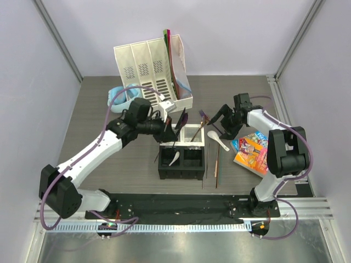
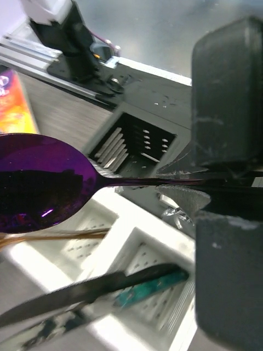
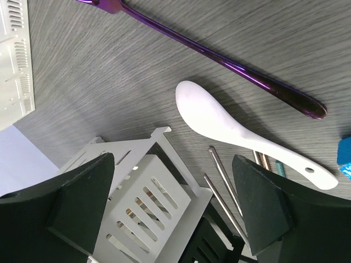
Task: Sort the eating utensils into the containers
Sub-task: Place the spoon in the storage box, then adjust the storage box at the center of the board.
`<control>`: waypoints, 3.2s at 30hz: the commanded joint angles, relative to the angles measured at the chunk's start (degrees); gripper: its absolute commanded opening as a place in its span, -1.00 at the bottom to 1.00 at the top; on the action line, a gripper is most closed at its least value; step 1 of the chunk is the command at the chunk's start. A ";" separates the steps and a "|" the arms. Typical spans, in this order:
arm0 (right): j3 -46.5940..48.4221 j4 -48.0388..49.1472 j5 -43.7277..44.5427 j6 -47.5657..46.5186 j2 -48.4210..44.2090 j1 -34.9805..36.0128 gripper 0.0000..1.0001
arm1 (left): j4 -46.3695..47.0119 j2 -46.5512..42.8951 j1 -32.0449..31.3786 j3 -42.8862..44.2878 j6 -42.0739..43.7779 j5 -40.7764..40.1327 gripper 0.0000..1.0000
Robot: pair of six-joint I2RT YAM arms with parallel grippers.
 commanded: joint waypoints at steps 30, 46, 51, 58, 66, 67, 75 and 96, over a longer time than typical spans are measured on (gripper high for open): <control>1.38 -4.52 0.76 -3.00 -2.83 0.07 0.87 | 13.07 -8.31 -4.85 -18.34 5.44 -17.75 -0.81; 0.94 -2.85 -0.55 -2.56 -4.06 0.51 0.87 | 7.18 -11.73 -4.85 -13.96 7.02 -22.40 -0.42; 1.29 -3.63 -1.09 -5.10 -5.73 0.43 0.86 | 7.53 -12.53 -4.85 -12.10 6.41 -34.50 -0.28; -0.73 -4.78 1.64 -6.25 -10.82 -0.45 0.86 | 6.22 -11.04 -4.23 -10.96 1.50 -44.28 -0.13; -3.80 -4.69 5.77 -6.78 -16.71 -2.03 0.87 | -0.99 -6.12 -2.30 -5.16 -10.72 -50.53 -0.11; -4.06 -4.60 6.12 -6.78 -17.24 -1.95 0.86 | -2.73 -5.42 -1.69 -3.94 -12.56 -50.53 -0.12; -10.91 1.45 9.99 -3.54 -25.06 -2.13 0.86 | -4.86 -1.37 -0.37 -1.47 -21.89 -42.63 -0.18; -6.39 -5.56 3.76 -13.97 -29.47 0.34 0.74 | -4.60 -7.34 -0.28 -6.04 -23.56 -42.53 -0.22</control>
